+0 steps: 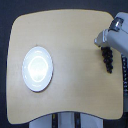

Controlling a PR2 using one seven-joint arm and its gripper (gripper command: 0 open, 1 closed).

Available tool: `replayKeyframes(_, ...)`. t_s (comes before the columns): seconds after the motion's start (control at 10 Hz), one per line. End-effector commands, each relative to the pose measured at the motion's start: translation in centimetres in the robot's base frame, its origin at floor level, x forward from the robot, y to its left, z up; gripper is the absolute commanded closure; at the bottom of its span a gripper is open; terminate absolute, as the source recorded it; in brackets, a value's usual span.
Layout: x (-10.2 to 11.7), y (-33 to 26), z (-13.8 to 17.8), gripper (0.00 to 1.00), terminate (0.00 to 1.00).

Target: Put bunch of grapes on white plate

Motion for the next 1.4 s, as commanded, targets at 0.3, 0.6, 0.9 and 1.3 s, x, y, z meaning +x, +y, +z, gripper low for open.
replayKeyframes(0.3,0.7,-2.3,-4.1,0.0,0.0)
replayKeyframes(0.6,0.9,-2.1,-5.0,0.0,0.0)
replayKeyframes(0.9,1.0,-2.4,-5.0,0.0,0.0)
replayKeyframes(1.3,0.6,-1.9,-3.9,1.0,0.0)
